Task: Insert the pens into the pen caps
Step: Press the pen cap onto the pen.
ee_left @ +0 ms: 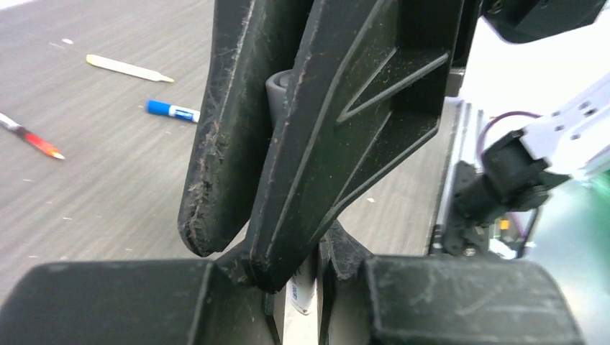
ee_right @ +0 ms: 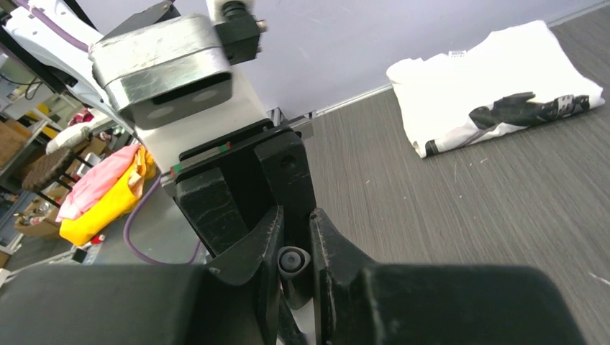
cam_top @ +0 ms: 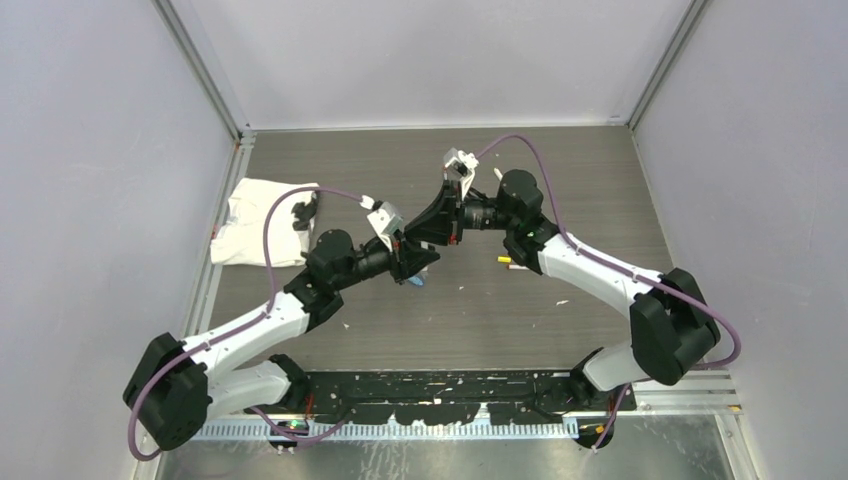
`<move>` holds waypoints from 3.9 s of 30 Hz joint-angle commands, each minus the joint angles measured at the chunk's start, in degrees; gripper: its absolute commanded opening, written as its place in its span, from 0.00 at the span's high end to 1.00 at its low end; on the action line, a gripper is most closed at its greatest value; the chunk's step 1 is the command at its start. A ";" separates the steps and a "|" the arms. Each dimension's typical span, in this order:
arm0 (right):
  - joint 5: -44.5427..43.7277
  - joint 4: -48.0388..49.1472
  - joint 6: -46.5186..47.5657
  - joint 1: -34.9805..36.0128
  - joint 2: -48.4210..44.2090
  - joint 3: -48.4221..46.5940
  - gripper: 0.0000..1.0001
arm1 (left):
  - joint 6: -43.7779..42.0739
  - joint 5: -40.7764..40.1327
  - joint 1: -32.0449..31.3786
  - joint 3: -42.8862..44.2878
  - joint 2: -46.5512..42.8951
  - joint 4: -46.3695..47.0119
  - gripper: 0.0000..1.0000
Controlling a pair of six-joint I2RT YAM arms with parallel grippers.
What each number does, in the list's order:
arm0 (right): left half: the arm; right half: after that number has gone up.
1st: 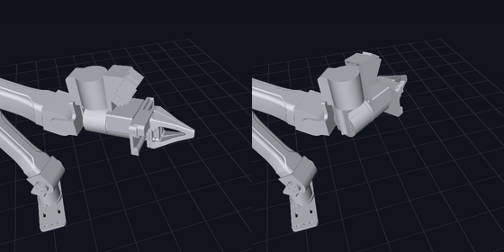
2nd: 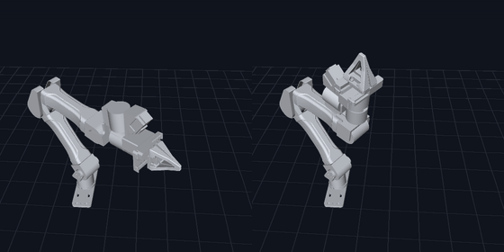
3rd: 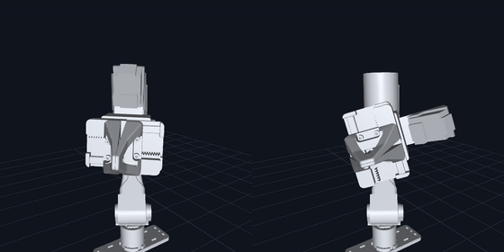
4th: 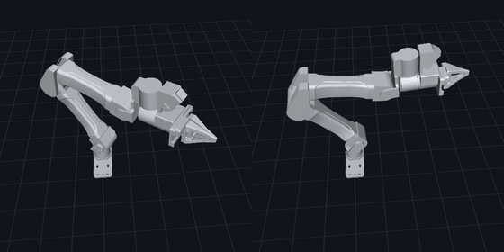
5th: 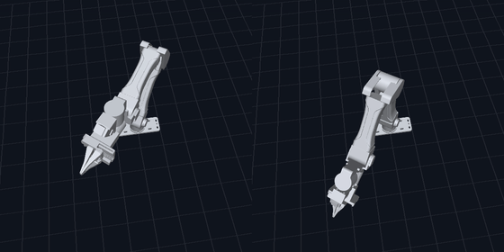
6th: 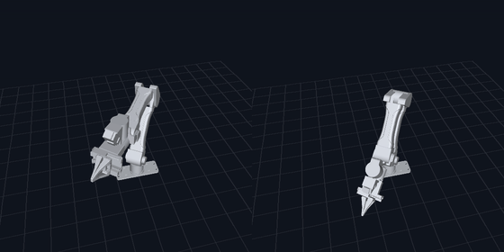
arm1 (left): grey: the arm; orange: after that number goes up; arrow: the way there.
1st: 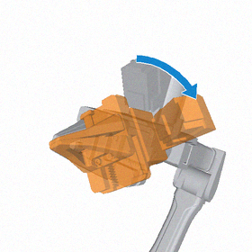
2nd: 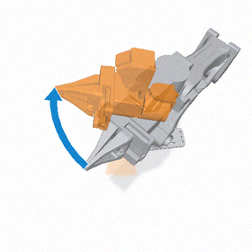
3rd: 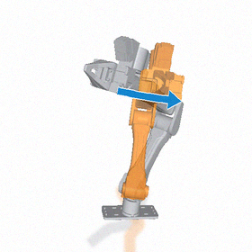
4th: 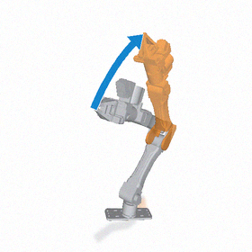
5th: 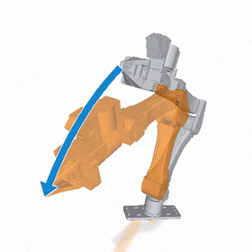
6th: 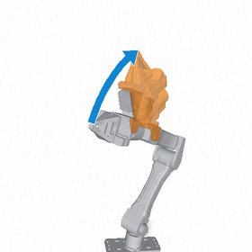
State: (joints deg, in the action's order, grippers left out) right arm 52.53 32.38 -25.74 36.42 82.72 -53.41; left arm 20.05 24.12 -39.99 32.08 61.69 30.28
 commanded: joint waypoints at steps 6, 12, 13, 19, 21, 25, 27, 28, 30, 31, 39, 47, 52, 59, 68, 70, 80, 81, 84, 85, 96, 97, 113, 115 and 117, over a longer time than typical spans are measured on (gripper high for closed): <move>13.15 -9.63 -10.58 2.68 2.82 4.70 0.99 | -22.29 -14.23 -3.17 12.76 -3.07 19.19 1.00; 13.97 -2.95 -16.29 -2.77 -2.79 5.78 0.58 | -15.67 -11.14 -3.16 6.64 -1.77 18.89 1.00; 14.07 -2.86 -16.35 -3.10 -3.24 5.70 0.53 | -14.57 -10.72 -3.17 6.02 -1.44 18.73 1.00; 14.02 -1.11 -17.95 -4.48 -4.67 6.06 0.29 | -9.77 -10.55 -3.17 2.42 -0.64 18.68 0.99; 14.71 0.81 -18.77 -5.08 -5.27 6.41 0.25 | -9.31 -10.86 -3.17 1.65 -1.25 18.02 1.00; 18.20 5.62 -18.81 -5.79 -6.42 7.27 0.18 | -8.63 -11.94 -3.17 1.21 -2.92 14.66 1.00; 19.93 7.99 -19.12 -7.02 -7.42 7.43 0.12 | -7.72 -12.39 -3.17 0.99 -3.78 13.17 0.99; 20.05 9.85 -20.44 -7.84 -7.88 7.57 0.11 | -7.09 -12.52 -3.17 0.95 -4.33 12.35 1.00; 19.76 13.78 -23.21 -9.56 -8.72 8.07 0.02 | -5.66 -11.84 -3.17 0.70 -4.82 10.99 1.00; 19.17 13.87 -23.45 -10.39 -9.10 8.08 0.01 | -4.59 -11.40 -3.17 0.46 -4.90 10.81 1.00; 15.89 13.11 -22.84 -14.27 -10.90 7.76 0.00 | 3.27 -7.29 -3.17 -0.77 -4.83 9.88 0.99; 15.12 8.08 -16.69 -14.25 -10.33 3.05 0.04 | 7.25 -4.86 -3.25 -0.67 -2.53 11.33 0.99; 13.37 -8.81 -4.41 -13.25 -9.19 -3.87 0.16 | 9.60 -3.09 -3.34 -0.10 0.03 12.45 0.99; 7.01 -39.97 17.98 -8.28 -7.71 -12.56 0.23 | 11.09 -2.17 -3.51 -0.13 1.82 13.46 0.99; 3.66 -40.38 17.21 -6.12 -6.09 -14.21 0.26 | 11.74 -1.39 -3.87 0.41 3.52 14.67 0.99; 3.78 -39.42 15.91 -5.94 -5.53 -14.64 0.26 | 11.91 -1.26 -3.95 0.66 4.07 14.75 1.00; 4.06 -32.82 9.25 -6.00 -4.66 -15.05 0.41 | 12.39 -1.22 -4.57 0.97 5.36 14.82 1.00; 4.07 -32.71 9.10 -6.00 -4.59 -15.13 0.42 | 12.39 -1.28 -4.64 1.05 5.44 14.87 1.00; 3.58 -32.56 8.95 -5.97 -4.74 -15.06 0.43 | 12.42 -1.26 -4.74 1.06 5.61 14.89 0.99; 3.51 -32.56 8.93 -6.06 -4.78 -15.06 0.43 | 12.39 -1.26 -4.75 1.10 5.70 14.87 0.99; 4.60 -33.72 10.97 -6.10 -5.67 -13.91 0.98 | 13.47 -1.62 -4.84 1.06 5.72 15.15 1.00; 5.18 -34.82 12.10 -6.09 -5.86 -13.92 0.99 | 13.75 -1.60 -4.84 1.14 5.59 15.30 0.99; 16.85 -34.24 13.72 -3.33 -7.92 -2.02 0.99 | 30.15 26.01 13.64 10.92 10.14 35.98 1.00; 13.96 -33.78 13.34 -3.27 -7.87 -1.67 0.99 | 30.67 23.40 13.32 10.84 10.41 37.83 0.99; 8.90 -36.02 14.44 -3.30 -7.55 -1.93 0.99 | 20.99 11.01 11.55 8.59 5.13 27.70 0.99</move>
State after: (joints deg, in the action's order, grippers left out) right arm 56.66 9.50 -13.72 31.27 75.64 -59.31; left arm 43.53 54.52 -30.76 35.38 74.08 48.31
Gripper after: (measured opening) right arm 0.208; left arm 0.167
